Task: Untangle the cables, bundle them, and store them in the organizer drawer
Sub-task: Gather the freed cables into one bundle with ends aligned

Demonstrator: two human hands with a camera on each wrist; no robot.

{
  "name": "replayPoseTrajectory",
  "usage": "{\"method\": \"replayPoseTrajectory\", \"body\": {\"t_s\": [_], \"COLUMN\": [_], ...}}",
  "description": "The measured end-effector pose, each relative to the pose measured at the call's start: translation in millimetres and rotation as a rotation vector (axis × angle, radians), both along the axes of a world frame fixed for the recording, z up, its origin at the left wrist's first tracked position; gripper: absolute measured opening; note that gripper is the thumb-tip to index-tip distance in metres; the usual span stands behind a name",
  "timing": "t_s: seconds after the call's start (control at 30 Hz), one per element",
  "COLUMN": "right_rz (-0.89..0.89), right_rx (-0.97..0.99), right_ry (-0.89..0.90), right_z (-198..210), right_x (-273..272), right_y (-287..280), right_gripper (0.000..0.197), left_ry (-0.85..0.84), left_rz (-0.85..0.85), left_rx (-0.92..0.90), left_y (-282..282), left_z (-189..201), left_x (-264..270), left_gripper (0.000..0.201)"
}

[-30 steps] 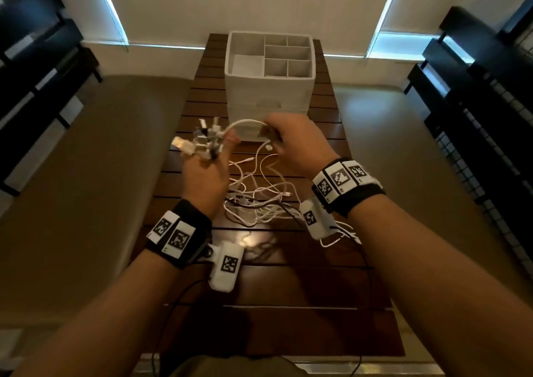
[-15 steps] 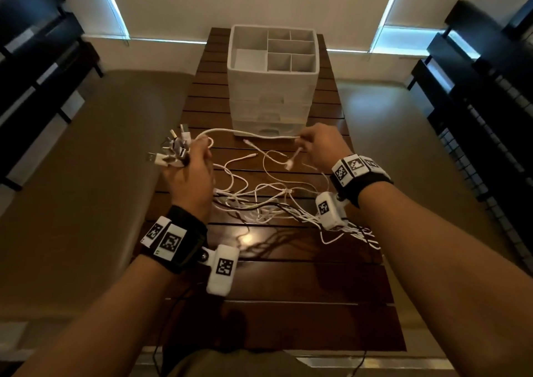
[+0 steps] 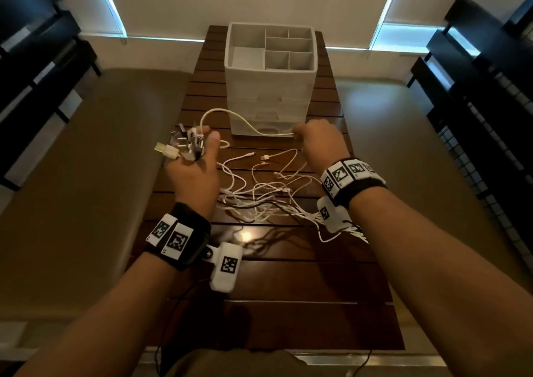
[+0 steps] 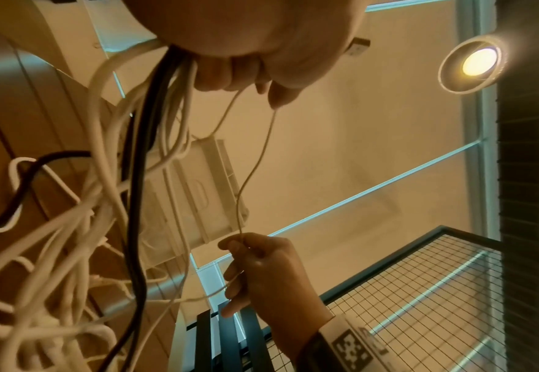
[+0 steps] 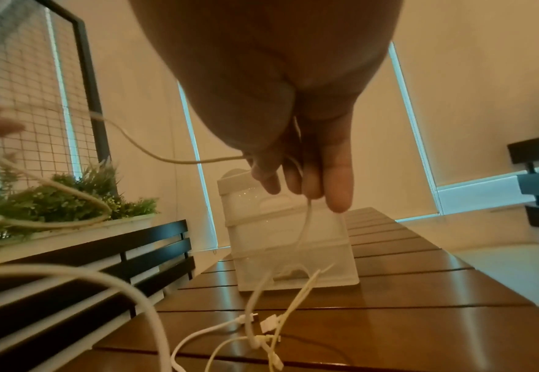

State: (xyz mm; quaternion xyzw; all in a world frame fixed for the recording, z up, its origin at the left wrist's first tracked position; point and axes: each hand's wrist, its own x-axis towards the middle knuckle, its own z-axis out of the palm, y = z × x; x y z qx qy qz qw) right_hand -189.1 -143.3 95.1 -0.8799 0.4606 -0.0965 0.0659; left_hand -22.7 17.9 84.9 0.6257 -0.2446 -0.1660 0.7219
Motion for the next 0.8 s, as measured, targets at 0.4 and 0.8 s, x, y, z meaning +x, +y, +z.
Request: {"method": "replayPoseTrajectory", "body": {"t_s": [0.4, 0.8], "right_rz": [-0.012, -0.253], "right_rx": [-0.059, 0.04], "right_ry": [-0.466, 0.276], "right_z": [58.9, 27.4], "right_x": [-40.1, -53.8], "right_y": [15.3, 50.4], "right_gripper": [0.03, 0.027], "left_ry": [0.016, 0.077], "left_rz": [-0.016, 0.044], "left_rx": [0.086, 0.264], "left_y": [-11.8, 7.1], "left_z": [-8.3, -22.0], "left_x": [7.4, 9.2], "left_gripper": [0.035, 0.026]}}
